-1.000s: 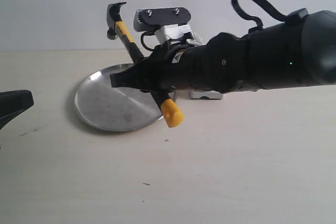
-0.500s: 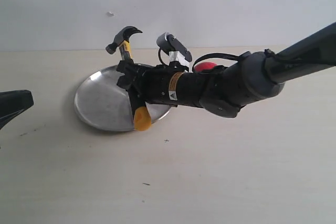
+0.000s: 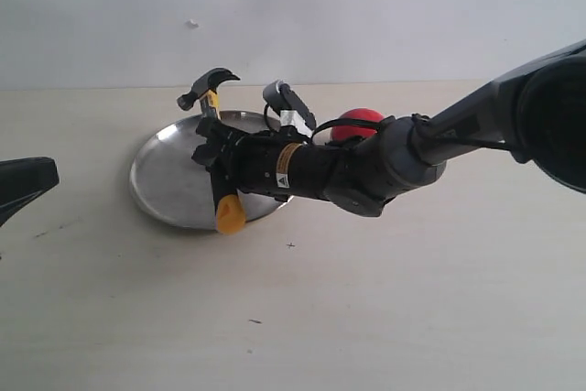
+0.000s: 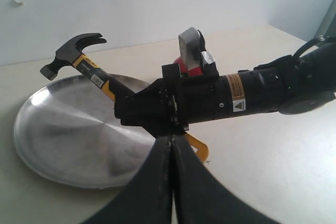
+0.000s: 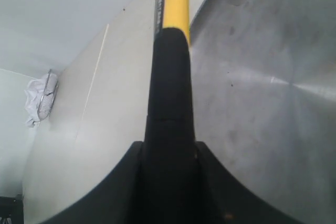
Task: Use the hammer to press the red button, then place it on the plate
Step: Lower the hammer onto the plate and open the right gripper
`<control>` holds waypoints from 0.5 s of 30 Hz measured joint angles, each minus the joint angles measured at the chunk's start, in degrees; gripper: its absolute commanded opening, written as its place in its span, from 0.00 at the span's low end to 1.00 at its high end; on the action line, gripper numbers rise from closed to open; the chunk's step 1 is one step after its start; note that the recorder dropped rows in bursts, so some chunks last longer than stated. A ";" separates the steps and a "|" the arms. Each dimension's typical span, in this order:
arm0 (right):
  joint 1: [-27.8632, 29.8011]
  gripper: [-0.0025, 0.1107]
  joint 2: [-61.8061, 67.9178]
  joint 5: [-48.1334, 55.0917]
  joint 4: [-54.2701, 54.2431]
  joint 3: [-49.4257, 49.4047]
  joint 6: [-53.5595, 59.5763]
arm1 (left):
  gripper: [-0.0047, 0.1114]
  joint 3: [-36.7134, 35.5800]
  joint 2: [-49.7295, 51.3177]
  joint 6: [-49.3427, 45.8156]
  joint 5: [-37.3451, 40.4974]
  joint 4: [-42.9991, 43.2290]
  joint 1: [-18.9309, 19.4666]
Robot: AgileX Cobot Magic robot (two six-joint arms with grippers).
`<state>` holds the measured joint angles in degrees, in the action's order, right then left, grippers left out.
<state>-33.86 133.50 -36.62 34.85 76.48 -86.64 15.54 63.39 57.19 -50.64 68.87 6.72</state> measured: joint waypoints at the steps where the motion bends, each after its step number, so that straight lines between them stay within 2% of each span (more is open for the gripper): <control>1: 0.00 0.02 0.48 0.30 0.00 0.54 -0.12 | 0.04 0.00 0.00 0.00 0.00 0.00 0.00; 15: 0.00 0.02 2.64 3.09 -1.62 3.29 -0.14 | 0.04 0.00 0.00 0.00 0.00 0.00 0.00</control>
<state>-33.86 136.14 -33.53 33.23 79.77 -86.78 15.54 63.39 57.19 -50.64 68.87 6.72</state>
